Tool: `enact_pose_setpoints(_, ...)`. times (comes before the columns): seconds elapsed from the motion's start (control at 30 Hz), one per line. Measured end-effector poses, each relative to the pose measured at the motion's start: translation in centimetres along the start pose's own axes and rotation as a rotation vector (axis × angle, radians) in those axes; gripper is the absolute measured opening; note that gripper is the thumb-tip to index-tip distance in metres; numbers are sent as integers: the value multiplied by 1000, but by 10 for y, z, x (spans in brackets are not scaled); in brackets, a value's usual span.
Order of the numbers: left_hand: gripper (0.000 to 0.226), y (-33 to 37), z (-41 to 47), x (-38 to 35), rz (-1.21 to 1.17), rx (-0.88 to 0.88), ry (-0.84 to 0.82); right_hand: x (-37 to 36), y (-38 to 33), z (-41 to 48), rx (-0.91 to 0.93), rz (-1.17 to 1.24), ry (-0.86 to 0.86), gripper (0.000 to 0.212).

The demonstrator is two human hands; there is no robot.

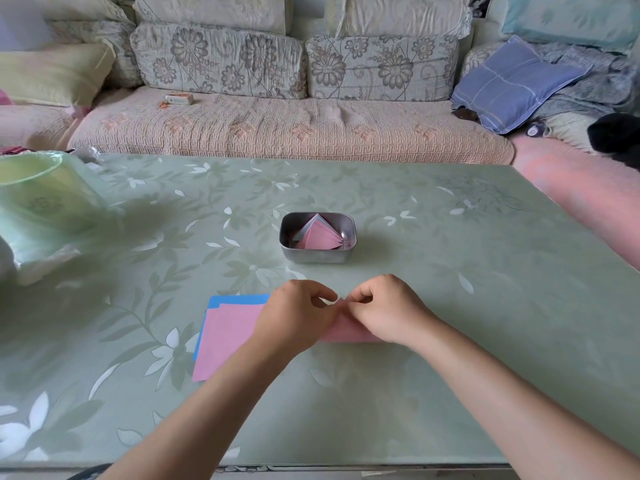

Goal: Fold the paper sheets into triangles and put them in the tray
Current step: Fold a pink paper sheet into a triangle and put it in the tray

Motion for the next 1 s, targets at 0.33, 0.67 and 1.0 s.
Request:
enact_pose_setpoints(0.33, 20, 19, -10, 7, 257, -349, -78, -6, -6, 2, 104, -254, 104, 23)
enact_pose_setpoints(0.67, 28, 23, -27, -1, 371, -442, -239, -7, -10, -4, 176, -372, 249, 22)
enact_pose_setpoints(1.0, 31, 25, -33, -5, 497, -502, -200, -16, -19, -25, 410, -508, 112, 31)
Point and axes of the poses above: each hand's wrist, its own z-axis towards the middle knuckle, its own x-axis out of the back of the hand, y = z × x, the point moved 8 cm from there along z, towards the middle knuckle, and after that the axes turned 3 degrees about -x, right-handed, at the moved point
